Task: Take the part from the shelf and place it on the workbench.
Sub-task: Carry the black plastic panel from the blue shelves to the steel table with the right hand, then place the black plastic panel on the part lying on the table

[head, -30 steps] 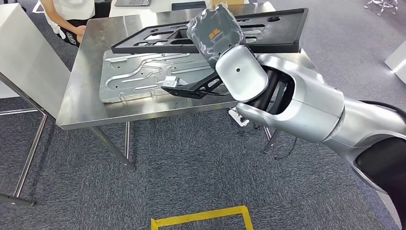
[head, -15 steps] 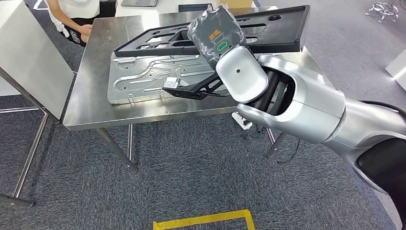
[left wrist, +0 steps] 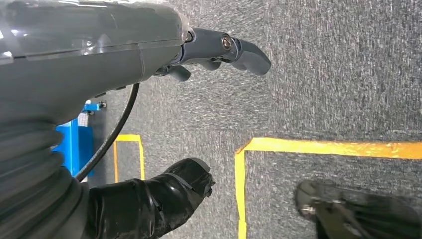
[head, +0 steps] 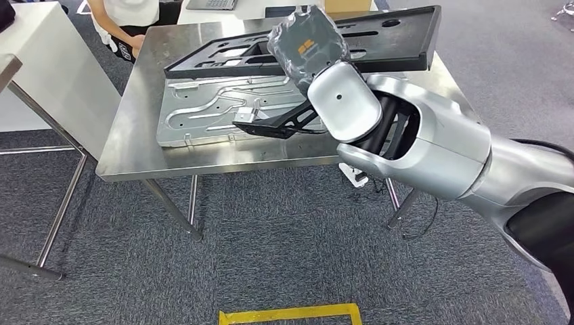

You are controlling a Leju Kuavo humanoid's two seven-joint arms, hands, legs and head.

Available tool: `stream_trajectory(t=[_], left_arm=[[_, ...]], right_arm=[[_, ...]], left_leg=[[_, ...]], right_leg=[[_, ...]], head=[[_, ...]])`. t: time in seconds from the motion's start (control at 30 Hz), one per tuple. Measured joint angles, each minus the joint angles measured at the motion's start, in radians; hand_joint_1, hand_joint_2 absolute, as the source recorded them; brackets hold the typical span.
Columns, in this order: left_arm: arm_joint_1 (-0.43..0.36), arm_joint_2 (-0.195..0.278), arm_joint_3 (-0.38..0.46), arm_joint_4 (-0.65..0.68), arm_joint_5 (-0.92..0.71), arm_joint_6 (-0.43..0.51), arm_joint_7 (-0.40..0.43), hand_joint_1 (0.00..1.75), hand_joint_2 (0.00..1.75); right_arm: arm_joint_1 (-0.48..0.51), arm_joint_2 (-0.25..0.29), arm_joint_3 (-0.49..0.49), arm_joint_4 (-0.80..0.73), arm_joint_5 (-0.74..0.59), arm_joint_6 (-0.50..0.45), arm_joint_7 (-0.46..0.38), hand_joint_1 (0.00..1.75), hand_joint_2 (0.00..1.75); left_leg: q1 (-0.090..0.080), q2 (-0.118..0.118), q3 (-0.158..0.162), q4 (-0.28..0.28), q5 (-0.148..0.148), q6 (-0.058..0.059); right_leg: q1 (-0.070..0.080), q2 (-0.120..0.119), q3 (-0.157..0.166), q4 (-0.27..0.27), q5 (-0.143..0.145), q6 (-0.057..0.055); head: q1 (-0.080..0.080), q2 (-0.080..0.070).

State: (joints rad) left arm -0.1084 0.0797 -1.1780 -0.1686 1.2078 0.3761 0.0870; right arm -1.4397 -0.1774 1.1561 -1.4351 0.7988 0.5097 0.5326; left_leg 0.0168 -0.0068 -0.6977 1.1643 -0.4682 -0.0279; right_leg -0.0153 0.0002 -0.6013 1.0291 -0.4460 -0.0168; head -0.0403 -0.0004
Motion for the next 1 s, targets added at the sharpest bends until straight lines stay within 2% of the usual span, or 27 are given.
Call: stream_trajectory(t=[0.07, 0.1, 0.2, 0.23, 0.27, 0.33, 0.37, 0.4, 0.43, 0.5, 0.53, 0.57, 0.67, 0.73, 0.77, 0.83, 0.87, 0.9, 0.93, 1.0], left_arm=[[-0.001, 0.002, 0.000, 0.000, -0.001, 0.000, 0.000, 0.00, 1.75], [-0.002, 0.003, 0.000, 0.000, -0.002, 0.000, 0.000, 0.00, 1.75], [-0.005, 0.004, 0.000, 0.000, -0.003, 0.000, 0.000, 0.00, 1.75], [-0.005, 0.004, 0.000, 0.000, -0.003, 0.000, -0.001, 0.00, 1.75], [-0.005, 0.004, 0.000, 0.000, -0.003, 0.000, -0.002, 0.00, 1.75], [-0.005, 0.004, 0.000, 0.000, -0.004, 0.001, -0.003, 0.00, 1.75], [-0.005, 0.004, 0.000, 0.000, -0.004, 0.001, -0.003, 0.00, 1.75], [-0.006, 0.004, 0.000, 0.000, -0.004, 0.001, -0.003, 0.00, 1.75], [-0.005, 0.004, 0.000, 0.000, -0.004, 0.001, -0.003, 0.00, 1.75], [-0.004, 0.004, 0.000, 0.000, -0.004, 0.002, -0.003, 0.00, 1.75], [-0.003, 0.004, 0.000, 0.000, -0.004, 0.002, -0.003, 0.00, 1.75], [-0.003, 0.004, 0.000, 0.000, -0.004, 0.003, -0.003, 0.00, 1.75], [-0.003, 0.004, 0.000, 0.000, -0.004, 0.004, -0.003, 0.00, 1.75], [-0.002, 0.003, 0.000, 0.000, -0.004, 0.004, -0.003, 0.00, 1.75], [-0.002, 0.003, 0.000, 0.000, -0.004, 0.004, -0.003, 0.00, 1.75], [-0.004, 0.003, 0.000, 0.000, -0.003, 0.004, -0.003, 0.00, 1.75], [-0.004, 0.004, 0.000, 0.000, -0.002, 0.004, -0.003, 0.00, 1.75], [-0.003, 0.004, 0.000, 0.000, 0.000, 0.004, -0.003, 0.00, 1.75], [-0.002, 0.004, 0.000, 0.000, 0.003, 0.004, -0.003, 0.00, 1.75], [0.000, 0.004, 0.000, 0.000, 0.011, 0.006, -0.002, 0.00, 1.75]], right_arm=[[-0.003, 0.000, 0.000, -0.001, 0.000, 0.000, 0.001, 1.75, 1.75], [-0.004, -0.001, 0.000, -0.001, -0.001, 0.000, 0.001, 1.75, 1.75], [-0.005, -0.003, 0.000, -0.002, -0.003, 0.000, 0.002, 1.75, 1.75], [-0.006, -0.004, -0.001, -0.002, -0.004, 0.000, 0.002, 1.75, 1.75], [-0.007, -0.006, -0.001, -0.002, -0.004, 0.000, 0.003, 1.75, 1.75], [-0.007, -0.010, -0.001, -0.004, -0.007, 0.000, 0.004, 1.75, 1.75], [-0.005, -0.012, -0.001, -0.004, -0.008, 0.000, 0.006, 1.75, 1.75], [-0.003, -0.014, 0.000, -0.005, -0.010, 0.001, 0.007, 1.75, 1.75], [-0.002, -0.016, 0.000, -0.006, -0.011, 0.001, 0.008, 1.75, 1.75], [-0.003, -0.020, 0.000, -0.008, -0.012, 0.001, 0.013, 1.75, 1.75], [-0.005, -0.021, 0.000, -0.010, -0.013, 0.001, 0.016, 1.75, 1.75], [-0.007, -0.023, -0.001, -0.014, -0.014, 0.001, 0.018, 1.75, 1.75], [-0.009, -0.027, -0.003, -0.023, -0.019, 0.003, 0.024, 1.75, 1.75], [-0.010, -0.030, -0.005, -0.028, -0.020, 0.005, 0.028, 1.75, 1.75], [-0.010, -0.031, -0.006, -0.030, -0.021, 0.006, 0.030, 1.75, 1.75], [-0.010, -0.032, -0.007, -0.034, -0.021, 0.006, 0.031, 1.75, 1.75], [-0.009, -0.032, -0.007, -0.036, -0.022, 0.006, 0.031, 1.75, 1.75], [-0.008, -0.032, -0.006, -0.037, -0.023, 0.007, 0.031, 1.75, 1.75], [-0.008, -0.033, -0.006, -0.038, -0.025, 0.007, 0.032, 1.75, 1.75], [-0.008, -0.035, -0.007, -0.042, -0.029, 0.009, 0.036, 1.75, 1.75]], left_leg=[[-0.006, 0.002, 0.057, -0.116, 0.042, 0.012], [-0.009, 0.003, 0.070, -0.141, 0.044, 0.018], [-0.009, 0.003, 0.081, -0.160, 0.041, 0.032], [-0.006, 0.003, 0.087, -0.167, 0.043, 0.037], [-0.004, 0.005, 0.093, -0.173, 0.044, 0.043], [-0.003, 0.005, 0.097, -0.174, 0.040, 0.051], [-0.003, 0.005, 0.098, -0.172, 0.038, 0.053], [-0.002, 0.003, 0.099, -0.169, 0.034, 0.054], [-0.001, 0.001, 0.100, -0.165, 0.030, 0.052], [0.001, -0.004, 0.104, -0.152, 0.017, 0.045], [0.000, -0.006, 0.103, -0.143, 0.010, 0.039], [-0.001, -0.008, 0.101, -0.137, 0.005, 0.033], [-0.002, -0.010, 0.098, -0.135, 0.000, 0.017], [0.000, -0.006, 0.090, -0.113, -0.018, 0.008], [0.001, -0.004, 0.074, -0.076, -0.038, 0.005], [0.001, 0.000, 0.014, 0.047, -0.091, 0.000], [0.001, 0.000, -0.016, 0.101, -0.105, -0.001], [0.001, 0.000, -0.035, 0.128, -0.102, 0.000], [0.001, 0.000, -0.035, 0.116, -0.081, 0.002], [-0.002, 0.000, 0.014, -0.004, -0.009, 0.015]], right_leg=[[0.003, 0.001, 0.004, 0.001, -0.006, 0.007], [0.004, 0.001, 0.004, 0.001, -0.007, 0.011], [0.005, 0.001, 0.005, 0.001, -0.012, 0.026], [0.005, 0.001, -0.001, 0.017, -0.023, 0.030], [0.006, 0.001, -0.017, 0.053, -0.043, 0.033], [0.004, 0.001, -0.081, 0.175, -0.096, 0.037], [0.003, 0.002, -0.115, 0.231, -0.111, 0.039], [0.001, 0.001, -0.136, 0.261, -0.110, 0.041], [-0.001, 0.001, -0.139, 0.253, -0.089, 0.043], [-0.007, 0.001, -0.098, 0.146, -0.018, 0.045], [-0.007, 0.002, -0.072, 0.087, 0.005, 0.045], [-0.006, 0.002, -0.054, 0.048, 0.016, 0.043], [-0.002, 0.004, -0.044, 0.029, 0.012, 0.027], [-0.003, 0.005, -0.039, 0.022, 0.013, 0.014], [-0.004, 0.005, -0.035, 0.018, 0.014, 0.009], [-0.002, 0.005, -0.029, 0.017, 0.010, 0.001], [-0.001, 0.005, -0.026, 0.017, 0.008, -0.002], [0.001, 0.006, -0.024, 0.017, 0.006, -0.003], [0.003, 0.008, -0.020, 0.017, 0.004, -0.004], [0.005, 0.010, -0.011, 0.016, -0.002, -0.003]], head=[[0.000, 0.000], [0.000, 0.000], [0.001, 0.000], [0.003, 0.000], [0.004, 0.000], [0.006, 0.000], [0.006, 0.000], [0.006, 0.000], [0.007, 0.000], [0.007, 0.000], [0.008, 0.000], [0.008, 0.000], [0.006, 0.000], [0.005, 0.000], [0.004, 0.000], [0.003, 0.000], [0.003, 0.000], [0.003, 0.000], [0.003, 0.000], [0.003, 0.000]])
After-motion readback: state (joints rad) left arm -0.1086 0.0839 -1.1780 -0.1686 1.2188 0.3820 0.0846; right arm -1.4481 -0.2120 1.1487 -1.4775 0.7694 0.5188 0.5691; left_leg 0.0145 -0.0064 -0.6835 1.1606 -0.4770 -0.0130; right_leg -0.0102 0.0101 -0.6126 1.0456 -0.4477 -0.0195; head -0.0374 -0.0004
